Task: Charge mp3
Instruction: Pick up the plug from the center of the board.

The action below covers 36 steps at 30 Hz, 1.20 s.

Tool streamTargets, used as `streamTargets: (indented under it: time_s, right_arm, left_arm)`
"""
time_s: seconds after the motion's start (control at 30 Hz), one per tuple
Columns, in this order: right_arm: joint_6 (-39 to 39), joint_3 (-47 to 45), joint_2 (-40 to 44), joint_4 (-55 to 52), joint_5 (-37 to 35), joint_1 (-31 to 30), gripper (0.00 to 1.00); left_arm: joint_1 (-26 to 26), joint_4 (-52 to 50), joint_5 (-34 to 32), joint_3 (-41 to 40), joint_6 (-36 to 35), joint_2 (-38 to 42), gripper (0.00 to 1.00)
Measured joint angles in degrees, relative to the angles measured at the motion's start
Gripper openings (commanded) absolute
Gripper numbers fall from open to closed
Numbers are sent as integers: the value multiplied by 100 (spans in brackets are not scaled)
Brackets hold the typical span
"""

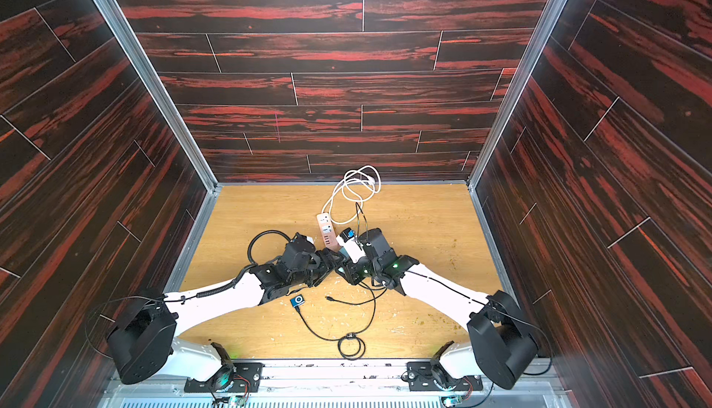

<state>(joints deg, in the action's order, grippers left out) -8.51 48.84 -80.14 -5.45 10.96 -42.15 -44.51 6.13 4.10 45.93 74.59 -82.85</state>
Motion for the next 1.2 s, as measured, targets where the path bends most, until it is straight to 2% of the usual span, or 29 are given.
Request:
streamTargets:
  time_s: [0.17, 0.27, 0.53, 0.73, 0.77, 0.83, 0.97, 1.2]
  right_arm:
    - [-9, -15, 2, 39, 232, 0, 0]
    - [-28, -20, 11, 42, 315, 0, 0]
    - [-66, -28, 20, 33, 380, 0, 0]
    - [-68, -28, 20, 37, 542, -24, 0]
    - [-66, -28, 20, 35, 568, -26, 0]
    - [-66, -28, 20, 37, 629, -24, 0]
    - [-63, -28, 17, 35, 741, -22, 0]
    - [-63, -28, 15, 33, 903, -22, 0]
  left_arm:
    - [11, 101, 7, -13, 79, 0, 56]
    - [20, 164, 20, -31, 96, 0, 54]
    - [22, 378, 31, -195, 197, 46, 56]
    - [22, 374, -157, -417, 195, 358, 56]
    - [26, 374, -199, -450, 186, 417, 60]
    - [46, 350, -267, -485, 175, 496, 62]
    - [83, 398, -308, -503, 186, 531, 46]
    - [98, 588, -144, -557, 175, 527, 41]
